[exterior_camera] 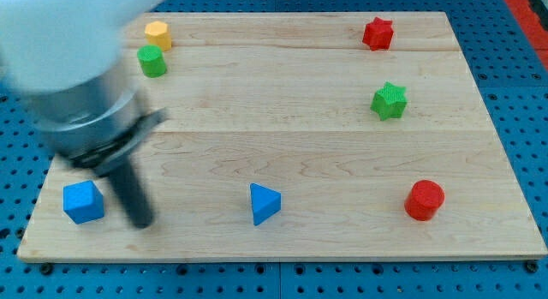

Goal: Push the cube diagonally to the red circle

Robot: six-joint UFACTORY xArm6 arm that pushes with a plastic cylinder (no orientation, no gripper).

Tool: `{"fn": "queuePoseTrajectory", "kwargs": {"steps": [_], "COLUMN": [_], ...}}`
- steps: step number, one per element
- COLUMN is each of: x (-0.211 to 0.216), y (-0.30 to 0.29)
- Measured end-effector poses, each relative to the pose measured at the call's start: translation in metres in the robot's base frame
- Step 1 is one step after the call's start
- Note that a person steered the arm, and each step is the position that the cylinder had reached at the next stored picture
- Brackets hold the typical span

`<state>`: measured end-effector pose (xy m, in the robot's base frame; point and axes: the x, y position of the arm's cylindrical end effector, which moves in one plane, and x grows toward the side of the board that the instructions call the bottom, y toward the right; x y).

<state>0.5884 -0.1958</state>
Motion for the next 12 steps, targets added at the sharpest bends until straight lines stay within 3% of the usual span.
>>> {"fn": "queuePoseTrajectory", "kwargs": {"steps": [1, 2, 3, 4, 7, 10, 11, 12], "x": [0.001, -0.020, -0.030, -0.075, -0.045, -0.178, -0.192, -0.164], "y": [-0.107, -0.073, 0.011, 0.053, 0.142, 0.108, 0.105, 0.115]}}
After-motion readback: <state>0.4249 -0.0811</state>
